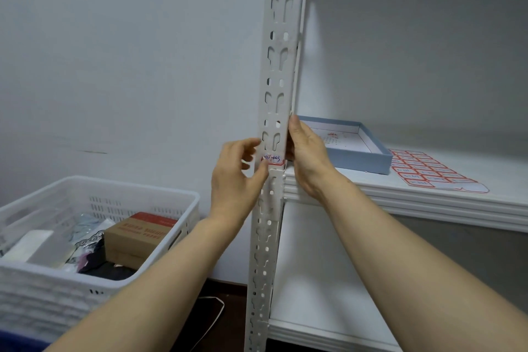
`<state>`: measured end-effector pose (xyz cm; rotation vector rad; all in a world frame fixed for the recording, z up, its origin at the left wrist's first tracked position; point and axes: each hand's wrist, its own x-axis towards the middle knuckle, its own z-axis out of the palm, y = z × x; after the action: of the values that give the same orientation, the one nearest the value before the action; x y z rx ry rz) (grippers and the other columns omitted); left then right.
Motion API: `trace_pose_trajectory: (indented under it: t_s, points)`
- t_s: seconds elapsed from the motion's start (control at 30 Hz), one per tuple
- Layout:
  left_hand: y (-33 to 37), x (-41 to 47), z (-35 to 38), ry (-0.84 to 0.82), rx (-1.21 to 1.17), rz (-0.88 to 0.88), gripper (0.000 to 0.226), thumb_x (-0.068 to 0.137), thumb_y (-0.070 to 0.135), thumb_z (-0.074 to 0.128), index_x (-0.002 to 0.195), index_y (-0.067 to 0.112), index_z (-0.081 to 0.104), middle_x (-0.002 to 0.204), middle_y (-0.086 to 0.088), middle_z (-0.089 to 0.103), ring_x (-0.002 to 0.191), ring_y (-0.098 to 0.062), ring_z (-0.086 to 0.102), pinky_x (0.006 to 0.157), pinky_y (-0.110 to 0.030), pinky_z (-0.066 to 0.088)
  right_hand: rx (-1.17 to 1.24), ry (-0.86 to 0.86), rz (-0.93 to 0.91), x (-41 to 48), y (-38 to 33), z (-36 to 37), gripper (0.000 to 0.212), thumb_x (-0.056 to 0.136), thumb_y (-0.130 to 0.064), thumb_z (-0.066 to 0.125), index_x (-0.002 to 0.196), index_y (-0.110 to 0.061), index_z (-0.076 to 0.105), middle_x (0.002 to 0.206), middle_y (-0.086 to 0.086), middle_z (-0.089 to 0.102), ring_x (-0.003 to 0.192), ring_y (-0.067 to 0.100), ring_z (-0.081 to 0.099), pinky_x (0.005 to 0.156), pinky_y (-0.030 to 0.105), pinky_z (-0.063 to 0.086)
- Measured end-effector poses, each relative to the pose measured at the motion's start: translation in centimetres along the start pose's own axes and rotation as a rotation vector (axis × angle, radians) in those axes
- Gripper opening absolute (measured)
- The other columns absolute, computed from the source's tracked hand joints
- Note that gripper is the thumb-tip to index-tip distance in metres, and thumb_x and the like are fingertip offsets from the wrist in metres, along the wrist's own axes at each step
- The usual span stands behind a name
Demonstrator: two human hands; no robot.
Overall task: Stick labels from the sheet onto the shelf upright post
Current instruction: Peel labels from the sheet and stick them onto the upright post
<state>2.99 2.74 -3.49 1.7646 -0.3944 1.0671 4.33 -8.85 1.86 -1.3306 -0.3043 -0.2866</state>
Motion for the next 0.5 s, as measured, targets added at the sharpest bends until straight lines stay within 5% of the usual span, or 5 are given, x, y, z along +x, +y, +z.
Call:
trace_pose_trajectory:
  t_s: [0.13,0.3,0.5]
  points:
    - [-0.5,0.4,0.3,-0.091,0.128,0.183,0.015,0.078,0.023,0.067,0.089,0.012,0.07,0.085,0.002,0.064,0.074,-0.01,0.056,0.07,-0.027,0.047,0.008,-0.007,-0.009,-0.1,0.0,0.0,0.038,0.1,-0.033,0.037,0.115,-0.004,0.057,0.094,0.01,0.066,0.075,0.017,0.064,0.058,0.021,0.054]
    - [-1.3,1.5,0.3,-0.114,0.143,0.289,0.028,0.08,0.032,0.057,0.085,0.01,0.073,0.082,-0.003,0.066,0.075,-0.011,0.053,0.067,-0.031,0.047,0.009,-0.013,-0.049,-0.1,0.1,0.1,0.027,0.1,-0.031,0.038,0.097,-0.014,0.06,0.084,0.003,0.066,0.063,0.007,0.063,0.057,0.018,0.051]
    - [-2.0,3.7,-0.6,-0.159,0.248,0.577,0.025,0.081,0.03,0.061,0.08,0.01,0.077,0.075,-0.006,0.067,0.074,-0.013,0.049,0.062,-0.026,0.043,-0.003,-0.032,-0.055,0.1,0.2,-0.1,0.027,0.101,-0.031,0.038,0.094,-0.019,0.061,0.089,0.003,0.067,0.076,0.013,0.062,0.067,0.022,0.051]
